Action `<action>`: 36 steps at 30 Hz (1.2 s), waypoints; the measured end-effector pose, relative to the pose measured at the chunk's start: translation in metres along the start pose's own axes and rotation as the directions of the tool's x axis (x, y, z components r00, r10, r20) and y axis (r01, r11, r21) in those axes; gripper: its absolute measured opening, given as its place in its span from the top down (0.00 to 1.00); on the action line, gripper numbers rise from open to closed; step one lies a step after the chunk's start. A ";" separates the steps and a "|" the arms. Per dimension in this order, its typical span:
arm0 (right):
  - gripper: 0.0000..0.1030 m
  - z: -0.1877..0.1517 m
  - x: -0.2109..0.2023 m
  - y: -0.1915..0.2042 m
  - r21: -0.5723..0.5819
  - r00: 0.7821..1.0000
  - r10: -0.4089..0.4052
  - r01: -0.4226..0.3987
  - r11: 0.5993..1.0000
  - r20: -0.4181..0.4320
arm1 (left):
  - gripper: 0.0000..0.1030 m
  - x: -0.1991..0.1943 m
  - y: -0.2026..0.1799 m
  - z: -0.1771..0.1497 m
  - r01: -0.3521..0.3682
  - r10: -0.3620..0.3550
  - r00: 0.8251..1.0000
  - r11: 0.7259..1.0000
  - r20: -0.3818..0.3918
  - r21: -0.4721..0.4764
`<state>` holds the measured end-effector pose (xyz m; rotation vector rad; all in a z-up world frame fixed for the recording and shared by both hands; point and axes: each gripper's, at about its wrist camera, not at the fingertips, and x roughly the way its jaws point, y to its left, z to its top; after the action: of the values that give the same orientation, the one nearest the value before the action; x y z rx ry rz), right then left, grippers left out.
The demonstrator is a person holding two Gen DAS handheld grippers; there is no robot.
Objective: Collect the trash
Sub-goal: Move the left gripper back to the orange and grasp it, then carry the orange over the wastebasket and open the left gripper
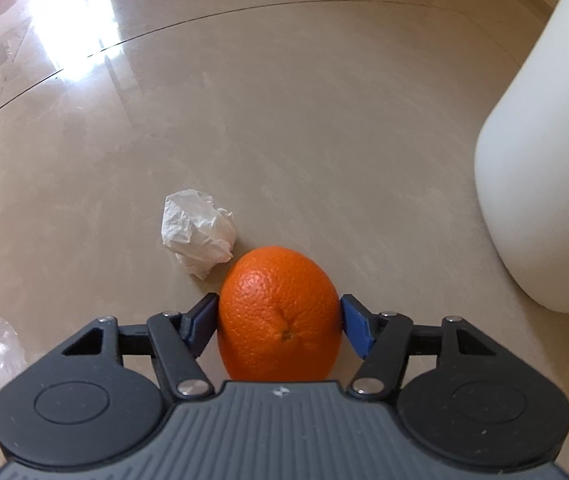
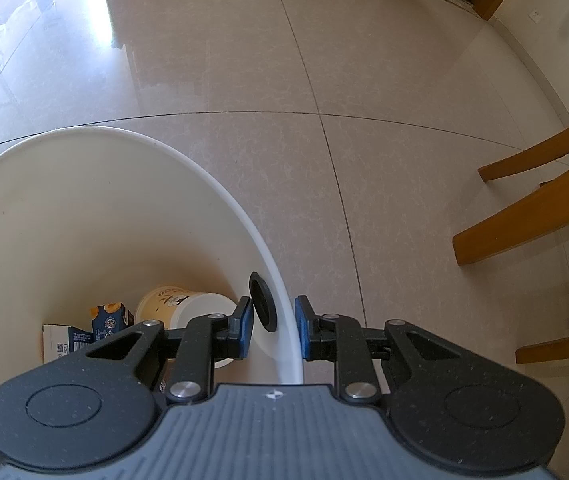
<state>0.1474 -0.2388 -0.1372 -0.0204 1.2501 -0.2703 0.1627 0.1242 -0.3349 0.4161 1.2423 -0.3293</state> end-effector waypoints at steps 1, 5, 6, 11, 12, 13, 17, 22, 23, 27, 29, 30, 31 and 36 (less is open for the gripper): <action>0.75 0.000 0.000 0.000 0.000 1.000 0.000 0.000 1.000 -0.001 | 0.38 -0.003 0.001 0.002 0.005 -0.005 1.000 1.000 -0.009 0.005; 0.75 0.001 0.000 0.001 -0.006 1.000 -0.002 0.002 1.000 -0.003 | 0.39 -0.020 0.003 0.016 0.038 -0.036 0.997 0.999 -0.061 0.030; 0.75 0.002 0.000 0.001 -0.009 1.000 -0.002 0.002 1.000 -0.004 | 0.39 -0.026 0.002 0.020 0.038 -0.035 0.997 0.998 -0.074 0.042; 0.75 0.003 0.000 0.000 -0.003 1.000 0.005 -0.005 1.000 -0.009 | 0.39 -0.068 -0.012 0.043 0.051 -0.036 0.994 0.990 -0.106 0.133; 0.75 0.003 0.000 0.000 -0.005 1.000 0.006 -0.006 1.000 -0.009 | 0.39 -0.078 -0.014 0.048 0.055 -0.039 0.993 0.987 -0.110 0.148; 0.75 0.003 0.000 -0.001 -0.004 1.000 0.007 -0.007 1.000 -0.010 | 0.39 -0.089 -0.018 0.053 0.062 -0.045 0.993 0.985 -0.112 0.161; 0.75 0.004 0.000 0.000 -0.016 1.000 0.006 -0.006 1.000 -0.013 | 0.39 -0.137 -0.032 0.072 0.087 -0.067 0.992 0.975 -0.104 0.202; 0.76 0.006 0.001 0.002 -0.028 1.000 0.008 -0.009 1.000 -0.023 | 0.39 -0.197 -0.059 0.092 0.100 -0.080 0.993 0.960 -0.085 0.262; 0.76 0.006 0.001 0.001 -0.024 1.000 0.013 -0.014 1.000 -0.027 | 0.39 -0.208 -0.065 0.098 0.100 -0.080 0.993 0.957 -0.085 0.272; 0.78 0.008 0.001 -0.003 -0.011 0.998 0.037 -0.037 0.999 -0.046 | 0.39 -0.250 -0.088 0.120 0.104 -0.091 0.994 0.943 -0.056 0.316; 0.78 0.009 0.002 -0.006 -0.011 0.997 0.048 -0.049 0.999 -0.053 | 0.39 -0.265 -0.098 0.135 0.120 -0.115 0.993 0.937 -0.035 0.328; 0.79 0.009 0.002 -0.007 -0.010 0.997 0.054 -0.055 0.998 -0.054 | 0.39 -0.271 -0.103 0.142 0.130 -0.129 0.991 0.934 -0.025 0.333; 0.79 0.008 0.001 -0.007 -0.013 0.997 0.059 -0.060 0.998 -0.054 | 0.39 -0.274 -0.106 0.150 0.139 -0.143 0.990 0.931 -0.015 0.339; 0.80 0.005 0.000 -0.008 -0.030 0.996 0.065 -0.067 0.997 -0.056 | 0.38 -0.279 -0.151 0.173 0.191 -0.218 0.976 0.910 0.031 0.367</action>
<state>0.1509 -0.2471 -0.1341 0.0009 1.3072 -0.1945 0.1568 -0.0865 -0.0416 0.5856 1.1578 -0.7552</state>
